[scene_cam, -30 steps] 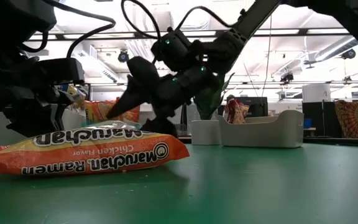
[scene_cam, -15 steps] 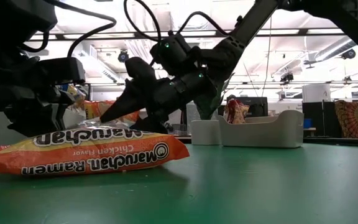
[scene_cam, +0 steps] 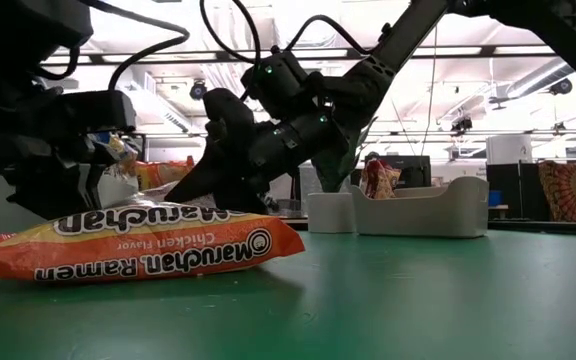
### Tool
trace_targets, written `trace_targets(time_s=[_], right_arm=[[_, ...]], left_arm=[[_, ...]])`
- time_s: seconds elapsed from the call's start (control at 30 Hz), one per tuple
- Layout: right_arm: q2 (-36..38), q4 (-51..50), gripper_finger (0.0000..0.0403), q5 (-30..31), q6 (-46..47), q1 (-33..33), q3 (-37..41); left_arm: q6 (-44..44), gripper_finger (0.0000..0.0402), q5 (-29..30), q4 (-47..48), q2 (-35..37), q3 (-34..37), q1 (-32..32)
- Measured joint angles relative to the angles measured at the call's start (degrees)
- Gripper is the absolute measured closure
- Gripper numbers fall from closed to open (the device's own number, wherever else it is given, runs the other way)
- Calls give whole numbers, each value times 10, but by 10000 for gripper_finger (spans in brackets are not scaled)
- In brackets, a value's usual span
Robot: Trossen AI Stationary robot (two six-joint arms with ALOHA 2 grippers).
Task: Sort Maruchan noodles
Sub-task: Put the red noodle pack into the gray bin
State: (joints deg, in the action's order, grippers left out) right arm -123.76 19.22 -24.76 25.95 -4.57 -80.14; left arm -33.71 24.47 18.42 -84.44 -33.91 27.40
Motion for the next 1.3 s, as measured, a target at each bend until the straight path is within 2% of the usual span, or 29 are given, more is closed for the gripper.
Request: trace_targets(time_s=[0.2,0.43,0.67,0.8,0.97,1.1,1.3], right_arm=[[7,-1,362,-8,-10,-3,0],[32,-11,363,-8,-34,-3,4],[92,-75,364,4,-93,-3,10],[148,-163,364,53,-140,0,11],[238,-332,364,153,-181,6,12],[309,-464,364,225,-174,13,12],[398,-636,365,326,-101,20,12]], left_arm=[[7,402,1,81,26,-34,0],[37,402,5,142,69,-73,2],[93,402,36,161,165,-100,6],[132,402,58,162,225,-104,5],[140,402,116,159,283,-103,5],[139,402,147,158,308,-103,5],[138,402,185,151,316,-103,5]])
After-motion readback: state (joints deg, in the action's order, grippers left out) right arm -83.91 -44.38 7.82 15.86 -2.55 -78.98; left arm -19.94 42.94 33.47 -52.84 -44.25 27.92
